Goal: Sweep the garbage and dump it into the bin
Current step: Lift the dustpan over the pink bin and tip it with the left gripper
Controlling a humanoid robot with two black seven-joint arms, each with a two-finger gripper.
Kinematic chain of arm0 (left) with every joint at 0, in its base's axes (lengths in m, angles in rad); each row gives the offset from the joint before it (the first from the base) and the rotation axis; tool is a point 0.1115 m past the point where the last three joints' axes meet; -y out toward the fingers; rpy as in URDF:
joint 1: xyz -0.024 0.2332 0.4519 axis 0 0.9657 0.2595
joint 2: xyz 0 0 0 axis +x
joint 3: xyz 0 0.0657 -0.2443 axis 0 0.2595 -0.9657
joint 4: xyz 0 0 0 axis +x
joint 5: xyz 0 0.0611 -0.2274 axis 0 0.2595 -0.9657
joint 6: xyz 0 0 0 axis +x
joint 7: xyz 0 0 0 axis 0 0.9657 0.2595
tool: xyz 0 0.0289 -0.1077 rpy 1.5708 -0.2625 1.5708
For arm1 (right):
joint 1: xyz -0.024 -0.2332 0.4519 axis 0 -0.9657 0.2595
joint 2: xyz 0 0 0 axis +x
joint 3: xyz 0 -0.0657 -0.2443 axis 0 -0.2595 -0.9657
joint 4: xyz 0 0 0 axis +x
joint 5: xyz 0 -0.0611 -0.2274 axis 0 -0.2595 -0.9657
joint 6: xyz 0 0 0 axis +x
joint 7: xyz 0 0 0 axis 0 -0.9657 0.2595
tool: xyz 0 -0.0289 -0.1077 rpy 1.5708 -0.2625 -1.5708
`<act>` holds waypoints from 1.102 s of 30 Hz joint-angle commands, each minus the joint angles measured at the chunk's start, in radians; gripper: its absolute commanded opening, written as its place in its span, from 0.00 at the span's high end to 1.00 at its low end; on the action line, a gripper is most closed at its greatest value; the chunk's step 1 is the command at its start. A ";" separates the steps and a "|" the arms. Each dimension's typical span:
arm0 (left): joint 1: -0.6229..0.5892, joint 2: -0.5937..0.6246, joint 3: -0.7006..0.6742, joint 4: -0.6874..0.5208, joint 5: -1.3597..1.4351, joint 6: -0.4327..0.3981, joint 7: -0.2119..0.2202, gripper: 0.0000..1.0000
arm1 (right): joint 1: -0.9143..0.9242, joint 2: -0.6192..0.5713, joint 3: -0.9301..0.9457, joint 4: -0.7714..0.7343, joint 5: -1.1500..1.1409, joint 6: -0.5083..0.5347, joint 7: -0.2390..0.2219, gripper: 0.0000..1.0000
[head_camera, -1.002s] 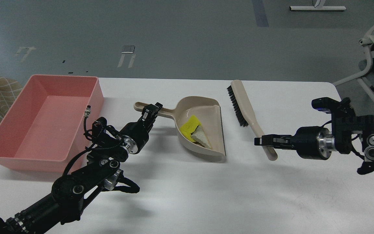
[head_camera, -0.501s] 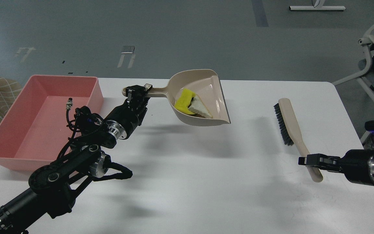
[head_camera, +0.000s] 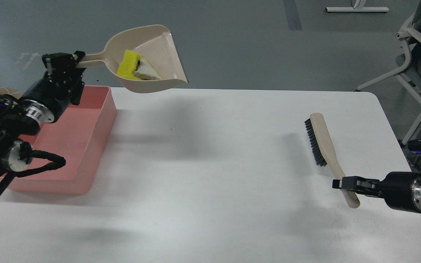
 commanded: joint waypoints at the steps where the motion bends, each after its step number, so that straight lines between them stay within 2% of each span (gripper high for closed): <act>1: 0.119 0.045 -0.124 0.006 -0.010 -0.070 -0.003 1.00 | -0.002 0.001 0.000 0.000 0.001 -0.002 0.001 1.00; 5: 0.304 0.050 -0.290 0.024 0.000 -0.165 -0.021 1.00 | -0.003 0.004 0.000 0.000 -0.001 -0.003 0.000 1.00; 9: 0.398 0.059 -0.377 0.081 0.003 -0.211 -0.049 1.00 | -0.002 0.004 0.000 0.000 0.001 -0.002 0.001 1.00; 11: 0.435 0.086 -0.412 0.143 0.022 -0.239 -0.093 1.00 | -0.003 0.004 0.000 0.000 0.001 -0.002 0.001 1.00; 17: 0.440 0.155 -0.418 0.282 0.122 -0.246 -0.185 1.00 | -0.003 0.005 -0.002 0.000 0.001 -0.003 0.001 1.00; 19: 0.440 0.180 -0.418 0.300 0.156 -0.246 -0.198 1.00 | -0.003 0.007 -0.002 0.000 0.001 -0.003 0.001 1.00; 21: 0.440 0.197 -0.418 0.300 0.176 -0.246 -0.205 1.00 | -0.003 0.007 -0.002 0.000 -0.001 -0.003 0.001 1.00; 25: 0.440 0.261 -0.418 0.299 0.269 -0.242 -0.259 1.00 | -0.003 0.008 0.000 0.002 0.001 -0.003 0.001 1.00; 33: 0.426 0.310 -0.418 0.271 0.574 -0.191 -0.307 1.00 | -0.005 0.008 -0.002 0.014 0.001 -0.008 0.001 1.00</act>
